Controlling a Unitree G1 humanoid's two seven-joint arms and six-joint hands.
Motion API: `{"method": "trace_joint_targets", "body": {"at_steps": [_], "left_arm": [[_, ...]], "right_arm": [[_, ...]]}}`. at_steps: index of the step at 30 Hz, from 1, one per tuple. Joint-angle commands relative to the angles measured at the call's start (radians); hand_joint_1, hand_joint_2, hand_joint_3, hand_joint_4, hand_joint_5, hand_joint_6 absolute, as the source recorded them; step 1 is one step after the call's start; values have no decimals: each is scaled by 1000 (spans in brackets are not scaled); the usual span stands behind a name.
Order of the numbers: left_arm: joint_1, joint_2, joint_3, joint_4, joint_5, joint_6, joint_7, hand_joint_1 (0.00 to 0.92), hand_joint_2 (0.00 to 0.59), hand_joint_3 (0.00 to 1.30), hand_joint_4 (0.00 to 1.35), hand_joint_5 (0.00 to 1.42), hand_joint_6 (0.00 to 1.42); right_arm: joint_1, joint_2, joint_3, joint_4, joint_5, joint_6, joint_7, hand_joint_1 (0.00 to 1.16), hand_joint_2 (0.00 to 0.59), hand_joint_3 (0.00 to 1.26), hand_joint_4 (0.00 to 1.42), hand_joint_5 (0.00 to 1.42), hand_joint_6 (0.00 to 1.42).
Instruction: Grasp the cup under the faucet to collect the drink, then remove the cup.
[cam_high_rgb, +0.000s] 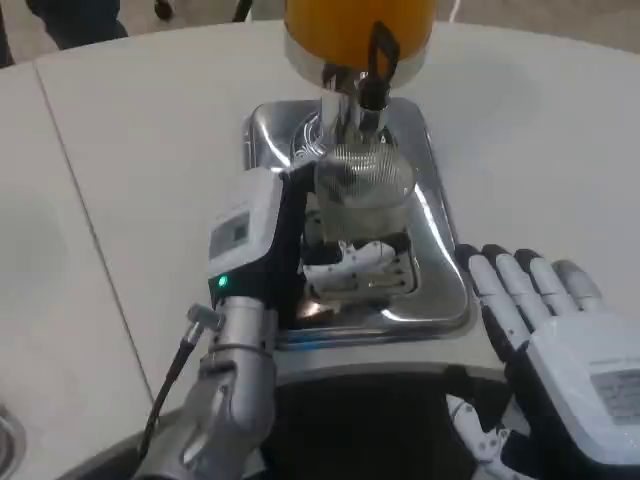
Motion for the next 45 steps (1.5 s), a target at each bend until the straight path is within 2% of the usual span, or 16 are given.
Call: {"method": "trace_joint_targets", "body": {"at_steps": [1,4,5,6,8,10,12,14,19,27,31,34,37,39,41,45], "left_arm": [[-10,4,-28,78,-12,-19,22,622,60,1066,1163,1424,1424],[-1,5,-41,92,-21,-40,35,609,71,992,1158,1409,1424],[1,7,-47,94,-25,-45,38,591,77,921,1144,1377,1424],[5,10,-52,94,-30,-51,40,570,82,826,1070,1312,1424],[17,13,-57,96,-42,-58,35,543,76,658,845,1158,1304],[23,17,-59,96,-52,-68,24,490,73,474,625,1048,1247],[26,25,-65,91,-59,-89,8,459,63,360,457,957,1143],[26,29,-73,89,-62,-96,-3,442,58,293,356,925,1143],[29,35,-87,90,-71,-108,-14,429,60,240,257,835,1090],[67,57,-87,26,-83,-122,-33,402,46,106,126,611,780],[138,117,-69,-106,-78,-109,-67,378,42,74,95,568,693],[208,170,-19,-226,-103,-79,-111,369,41,73,69,533,611],[269,203,30,-331,-123,-45,-151,356,41,79,52,515,562],[323,229,74,-424,-141,-8,-189,345,38,61,28,468,478],[379,252,117,-519,-151,26,-212,329,41,8,4,424,427],[505,292,183,-723,-129,95,-258,282,43,0,0,327,363]], "right_arm": [[-15,5,-7,6,0,14,11,275,575,0,0,0,0],[-27,6,-1,15,-5,16,11,276,575,0,0,0,0],[-37,9,3,24,-10,18,10,276,575,0,0,0,0],[-46,13,8,34,-13,21,9,276,575,0,0,0,0],[-56,18,19,46,-21,22,9,275,576,0,0,0,0],[-53,19,25,47,-25,25,7,273,579,0,0,0,0],[-49,21,25,40,-26,29,8,271,580,0,0,0,0],[-47,19,24,33,-27,29,5,270,581,0,0,0,0],[-33,19,25,30,-26,28,-3,266,582,0,0,0,0],[-27,18,26,28,-6,20,-29,258,575,0,0,0,0],[-36,31,26,12,21,26,-34,255,571,0,0,0,0],[-44,40,27,-1,42,27,-30,253,570,0,0,0,0],[-48,41,27,-12,60,22,-25,250,569,0,0,0,0],[-63,48,22,-22,81,27,-22,249,569,0,0,0,0],[-106,70,16,-16,109,52,-5,248,568,0,0,0,0],[-206,111,8,15,155,106,22,246,568,0,0,0,0]]}}
